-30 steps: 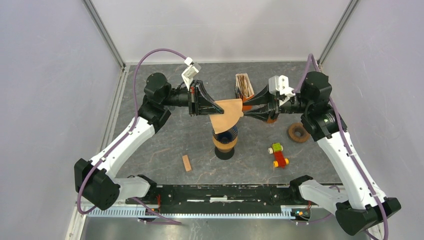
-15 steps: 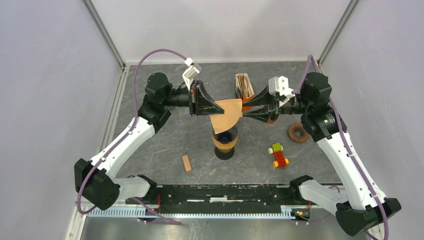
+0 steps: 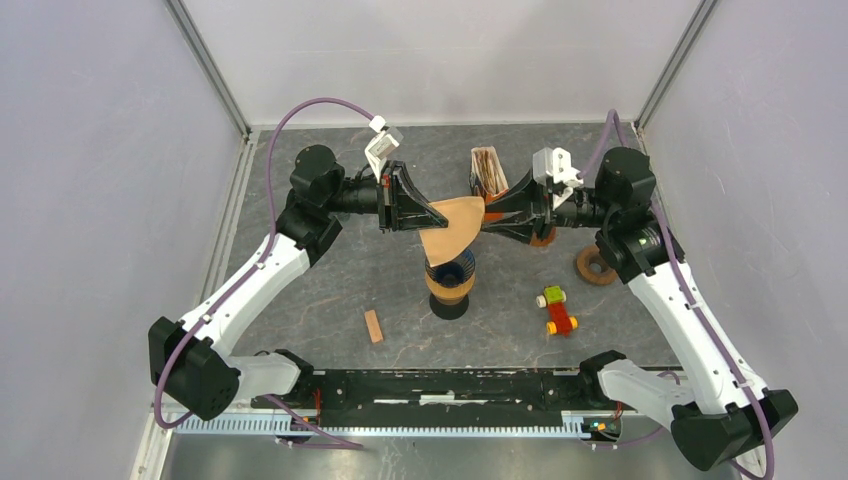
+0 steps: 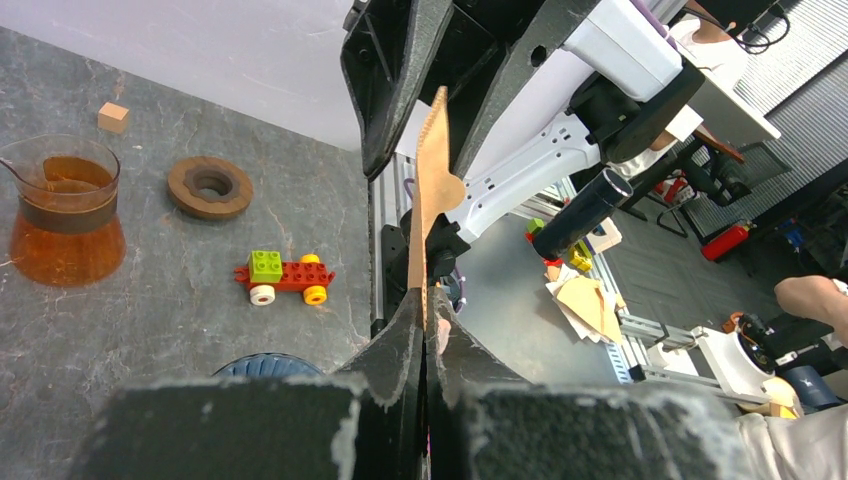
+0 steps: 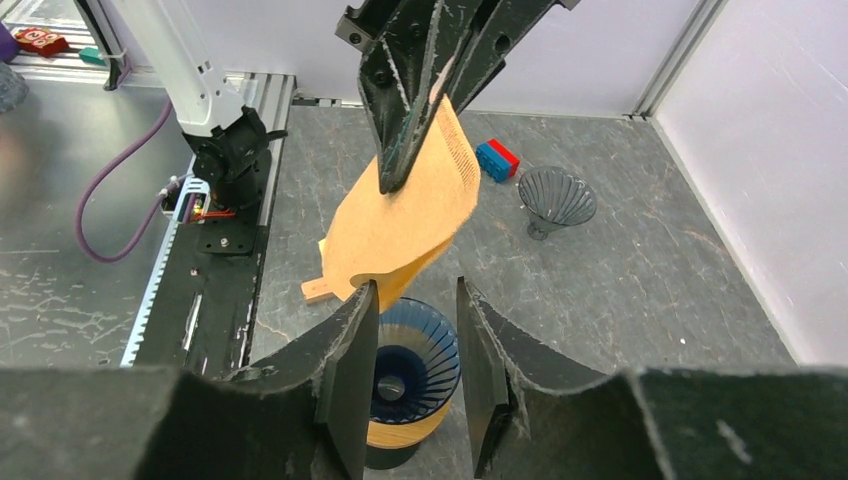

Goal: Place the coffee filter in the dripper
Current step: Pick up the coffee filter from the coffee filter holder.

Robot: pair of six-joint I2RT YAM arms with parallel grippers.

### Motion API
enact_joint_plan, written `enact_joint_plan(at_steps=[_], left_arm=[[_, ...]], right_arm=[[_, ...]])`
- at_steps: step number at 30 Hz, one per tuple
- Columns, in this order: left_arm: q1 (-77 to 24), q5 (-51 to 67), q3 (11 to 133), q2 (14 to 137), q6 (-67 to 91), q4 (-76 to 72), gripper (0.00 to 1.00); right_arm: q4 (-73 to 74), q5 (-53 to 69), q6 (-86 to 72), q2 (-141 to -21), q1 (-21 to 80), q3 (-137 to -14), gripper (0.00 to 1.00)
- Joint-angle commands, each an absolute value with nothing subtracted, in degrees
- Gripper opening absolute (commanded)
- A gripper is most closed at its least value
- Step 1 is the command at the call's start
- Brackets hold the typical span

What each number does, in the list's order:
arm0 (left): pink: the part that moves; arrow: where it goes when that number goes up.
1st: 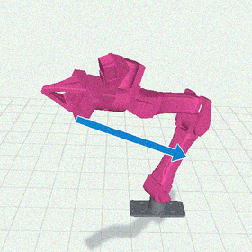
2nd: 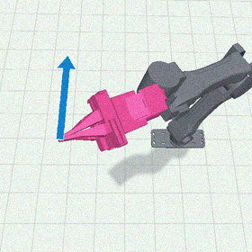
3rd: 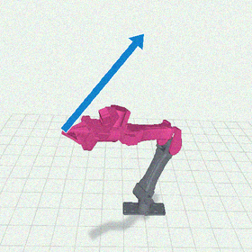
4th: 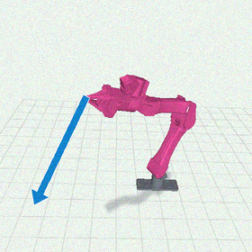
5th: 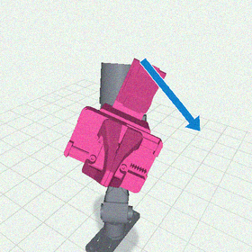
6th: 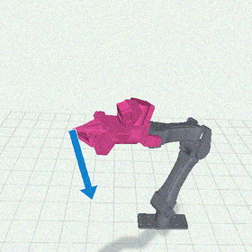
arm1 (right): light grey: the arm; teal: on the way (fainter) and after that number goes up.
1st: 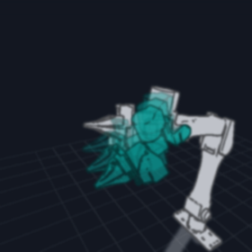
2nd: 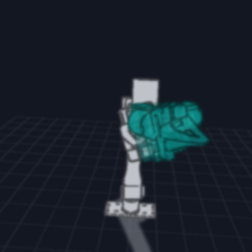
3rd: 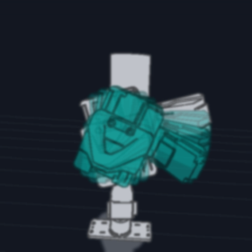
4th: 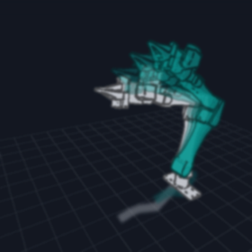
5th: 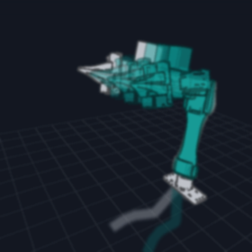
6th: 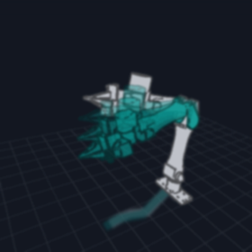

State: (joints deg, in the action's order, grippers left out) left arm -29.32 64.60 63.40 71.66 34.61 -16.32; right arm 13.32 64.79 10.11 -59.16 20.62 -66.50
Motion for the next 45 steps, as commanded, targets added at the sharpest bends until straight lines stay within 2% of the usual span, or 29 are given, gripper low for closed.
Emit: enact_joint_plan(at_steps=[1,13,20,29,39,45], left_arm=[[-29.10,64.50,65.16,71.73,31.73,-17.03,0.02],[-29.10,66.51,63.39,71.33,35.41,-22.59,0.02],[-29.11,67.40,61.90,71.48,40.70,-29.36,0.02],[-29.09,67.29,61.57,71.58,38.98,-28.11,0.02],[-29.14,67.95,60.83,71.14,38.17,-27.39,0.02],[-29.10,67.83,60.75,70.97,37.99,-27.33,0.02]], right_arm=[[10.15,62.75,8.26,-59.46,20.83,-66.22,0.40],[11.61,61.18,10.76,-59.22,20.68,-66.17,0.32],[11.44,63.52,12.14,-58.99,20.69,-65.27,0.31],[9.77,65.54,10.36,-59.34,20.65,-65.75,0.31],[17.59,59.90,17.41,-59.55,20.68,-70.86,0.29],[17.03,60.86,16.24,-59.93,20.66,-71.29,0.29]])
